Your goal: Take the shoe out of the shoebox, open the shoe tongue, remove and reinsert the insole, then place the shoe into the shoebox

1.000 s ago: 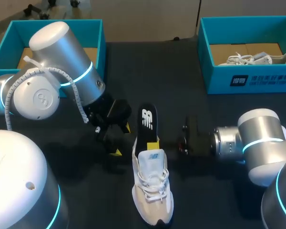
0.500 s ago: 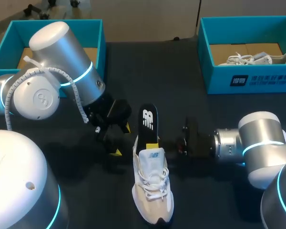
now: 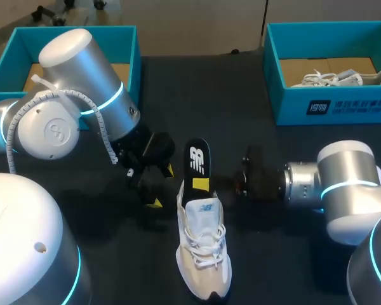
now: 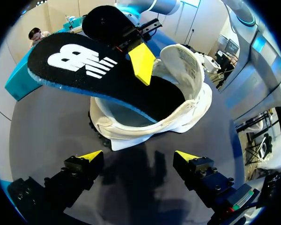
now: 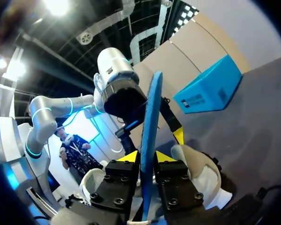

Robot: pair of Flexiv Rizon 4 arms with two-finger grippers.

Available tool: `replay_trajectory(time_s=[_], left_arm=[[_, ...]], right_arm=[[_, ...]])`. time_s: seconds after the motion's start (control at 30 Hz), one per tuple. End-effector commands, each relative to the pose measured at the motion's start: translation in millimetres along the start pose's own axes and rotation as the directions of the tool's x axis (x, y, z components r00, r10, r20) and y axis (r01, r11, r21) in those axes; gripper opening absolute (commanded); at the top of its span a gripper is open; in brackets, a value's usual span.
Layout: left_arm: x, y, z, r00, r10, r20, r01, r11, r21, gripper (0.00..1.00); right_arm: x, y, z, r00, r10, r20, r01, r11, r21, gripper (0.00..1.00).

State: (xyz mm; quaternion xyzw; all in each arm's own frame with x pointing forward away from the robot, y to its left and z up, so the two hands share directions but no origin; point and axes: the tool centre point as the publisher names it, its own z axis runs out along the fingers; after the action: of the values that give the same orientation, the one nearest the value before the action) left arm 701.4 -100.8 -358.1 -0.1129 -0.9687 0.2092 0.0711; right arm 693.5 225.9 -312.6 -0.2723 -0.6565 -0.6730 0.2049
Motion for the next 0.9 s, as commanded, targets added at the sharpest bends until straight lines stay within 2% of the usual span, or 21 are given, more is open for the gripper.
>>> replay_trajectory(time_s=[0.03, 0.07, 0.1, 0.3, 0.53, 0.9], left_arm=[[1.4, 0, 0, 1.0, 0.0, 0.003, 0.0, 1.0, -0.002, 1.0], [1.4, 0, 0, 1.0, 0.0, 0.003, 0.0, 1.0, -0.002, 1.0], [1.4, 0, 0, 1.0, 0.0, 0.003, 0.0, 1.0, -0.002, 1.0], [1.4, 0, 0, 1.0, 0.0, 0.003, 0.0, 1.0, -0.002, 1.0], [1.4, 0, 0, 1.0, 0.0, 0.003, 0.0, 1.0, -0.002, 1.0], [1.4, 0, 0, 1.0, 0.0, 0.003, 0.0, 1.0, -0.002, 1.0]], right_arm=[[1.8, 1.6, -1, 0.999, 0.004, 0.035, -0.003, 1.0, -0.03, 0.13], [0.5, 1.7, -1, 0.999, 0.008, 0.035, -0.007, 0.999, -0.037, 0.03], [-1.3, 1.4, -2, 0.999, 0.015, 0.036, -0.013, 0.999, -0.043, 0.0], [-10.1, -4.5, -1, 0.996, 0.081, 0.046, -0.081, 0.997, -0.004, 0.0], [-7.5, -16.5, 1, 0.991, 0.128, 0.046, -0.131, 0.989, 0.065, 0.0], [-0.9, -40.7, -5, 0.984, 0.166, 0.061, -0.168, 0.985, 0.035, 0.0]])
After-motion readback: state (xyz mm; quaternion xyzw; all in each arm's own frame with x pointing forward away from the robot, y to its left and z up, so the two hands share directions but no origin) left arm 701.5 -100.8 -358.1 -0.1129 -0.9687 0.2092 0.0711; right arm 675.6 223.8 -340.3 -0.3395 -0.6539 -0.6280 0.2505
